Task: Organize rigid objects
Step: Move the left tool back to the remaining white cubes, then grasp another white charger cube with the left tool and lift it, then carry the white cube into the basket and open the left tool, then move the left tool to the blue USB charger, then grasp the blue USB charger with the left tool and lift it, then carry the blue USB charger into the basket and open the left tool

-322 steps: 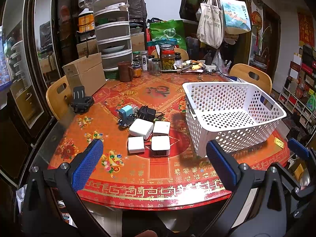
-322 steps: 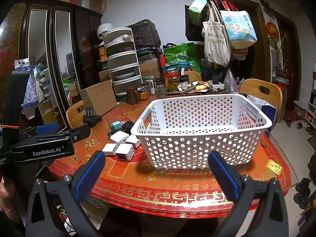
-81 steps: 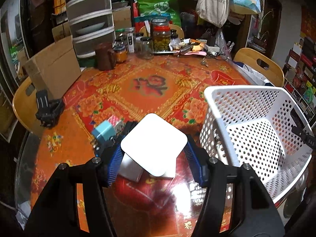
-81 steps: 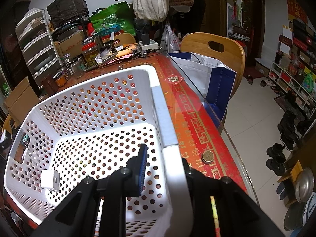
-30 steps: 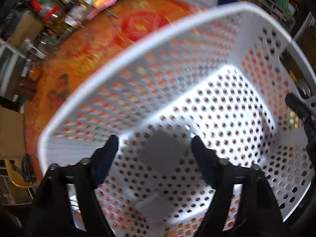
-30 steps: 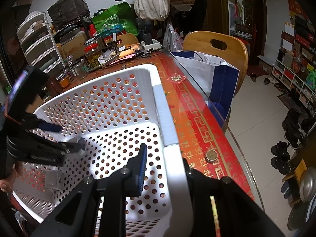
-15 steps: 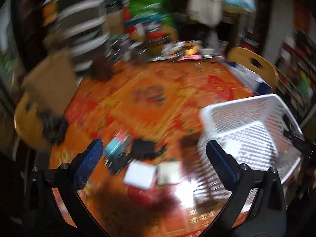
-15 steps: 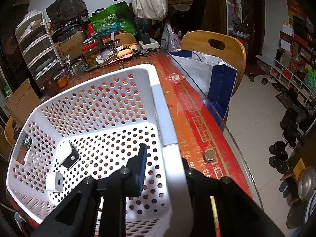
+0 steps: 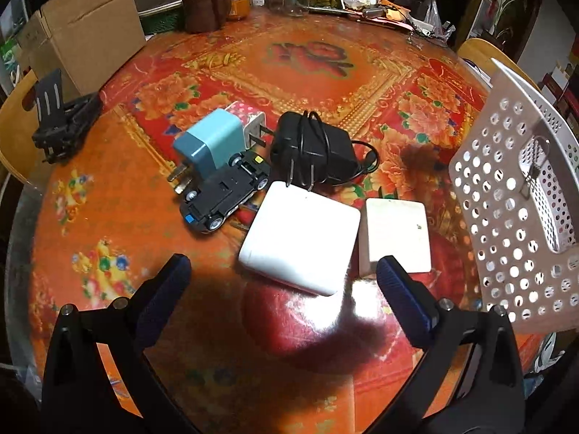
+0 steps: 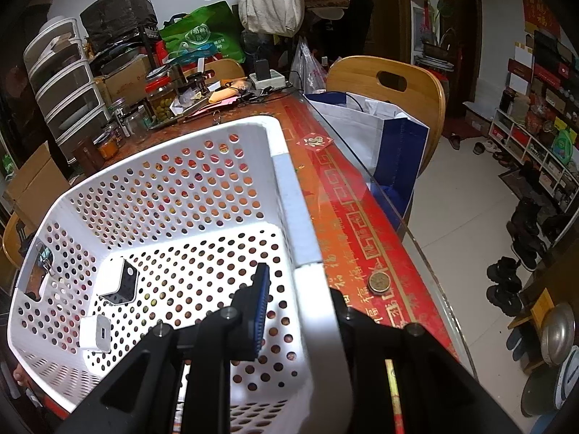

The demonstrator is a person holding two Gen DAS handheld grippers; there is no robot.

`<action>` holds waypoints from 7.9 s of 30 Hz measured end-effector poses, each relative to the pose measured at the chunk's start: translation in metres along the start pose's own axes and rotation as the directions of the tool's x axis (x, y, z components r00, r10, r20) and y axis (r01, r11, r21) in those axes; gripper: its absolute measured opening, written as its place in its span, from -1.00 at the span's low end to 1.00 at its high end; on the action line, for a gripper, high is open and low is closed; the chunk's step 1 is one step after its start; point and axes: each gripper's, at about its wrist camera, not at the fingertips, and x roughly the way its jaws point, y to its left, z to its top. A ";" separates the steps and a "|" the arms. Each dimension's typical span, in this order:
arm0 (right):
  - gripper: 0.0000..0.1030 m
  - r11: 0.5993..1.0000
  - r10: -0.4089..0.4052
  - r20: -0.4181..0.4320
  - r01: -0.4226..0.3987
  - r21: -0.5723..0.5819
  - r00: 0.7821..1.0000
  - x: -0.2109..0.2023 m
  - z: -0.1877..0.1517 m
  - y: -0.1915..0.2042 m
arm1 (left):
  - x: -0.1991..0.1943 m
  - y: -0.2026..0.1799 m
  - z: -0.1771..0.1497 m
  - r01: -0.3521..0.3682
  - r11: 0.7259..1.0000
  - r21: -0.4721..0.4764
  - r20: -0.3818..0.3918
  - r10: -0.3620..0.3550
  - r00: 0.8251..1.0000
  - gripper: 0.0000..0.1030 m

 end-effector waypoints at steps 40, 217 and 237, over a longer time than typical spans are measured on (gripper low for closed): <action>-0.63 1.000 0.005 0.002 -0.005 -0.001 1.000 0.000 0.000 0.001 | -0.030 0.004 -0.010 -0.020 0.998 -0.052 0.214 0.031 0.976 0.22; -0.60 0.999 0.031 -0.021 -0.031 -0.032 0.999 0.004 0.004 0.002 | -0.129 -0.013 0.117 0.006 1.000 -0.024 0.253 0.001 0.967 -0.54; -0.60 0.999 0.035 -0.022 -0.035 -0.031 0.999 0.004 0.003 0.004 | -0.099 -0.276 0.058 0.230 0.875 0.427 -0.027 -0.242 0.970 -0.54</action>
